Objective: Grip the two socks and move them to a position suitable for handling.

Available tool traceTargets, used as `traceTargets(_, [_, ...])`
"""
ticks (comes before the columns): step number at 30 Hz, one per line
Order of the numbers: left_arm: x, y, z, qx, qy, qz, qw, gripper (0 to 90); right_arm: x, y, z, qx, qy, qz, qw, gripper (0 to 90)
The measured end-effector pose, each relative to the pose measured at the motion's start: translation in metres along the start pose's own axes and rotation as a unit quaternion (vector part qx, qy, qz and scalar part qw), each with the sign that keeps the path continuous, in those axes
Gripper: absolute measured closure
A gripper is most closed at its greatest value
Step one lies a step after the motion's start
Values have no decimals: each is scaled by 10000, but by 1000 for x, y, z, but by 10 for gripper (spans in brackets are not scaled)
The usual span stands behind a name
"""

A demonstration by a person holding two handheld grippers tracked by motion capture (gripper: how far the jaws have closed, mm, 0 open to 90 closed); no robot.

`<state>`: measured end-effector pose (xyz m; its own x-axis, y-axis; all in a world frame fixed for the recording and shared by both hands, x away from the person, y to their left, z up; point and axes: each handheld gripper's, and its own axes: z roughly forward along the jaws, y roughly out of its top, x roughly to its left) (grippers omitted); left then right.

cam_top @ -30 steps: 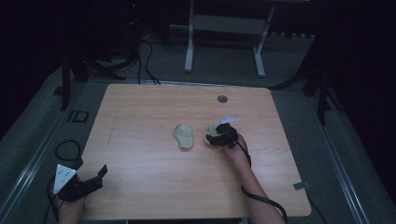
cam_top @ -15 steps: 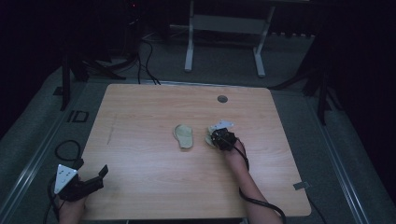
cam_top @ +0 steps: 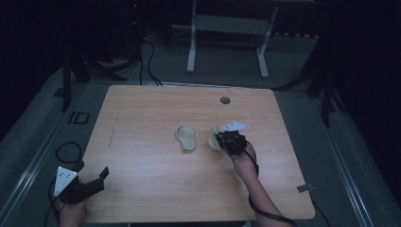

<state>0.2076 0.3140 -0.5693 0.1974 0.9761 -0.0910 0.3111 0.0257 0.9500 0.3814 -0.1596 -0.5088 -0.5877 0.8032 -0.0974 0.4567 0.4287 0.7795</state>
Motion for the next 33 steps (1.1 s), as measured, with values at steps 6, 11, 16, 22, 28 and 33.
traceTargets(6, [-2,0,1,8,-20,18,10000,55,15,-9,-29,-154,98,74,9998,818])
traceTargets(11, [0,0,-1,-36,-17,-69,10000,55,30,-20,-55,-236,98,116,9996,818])
traceTargets(16, [-2,0,1,-27,-33,-57,10000,55,48,-36,-78,-252,203,61,9995,817])
traceTargets(22, [-6,1,2,-112,-197,-76,9997,55,65,-56,-88,-202,300,87,9993,817])
traceTargets(28, [-8,1,2,-186,-338,-147,9991,55,75,-70,-75,-63,216,81,9997,816])
traceTargets(33, [-16,0,5,-63,-393,98,9992,56,81,-80,-56,85,80,38,9999,815])
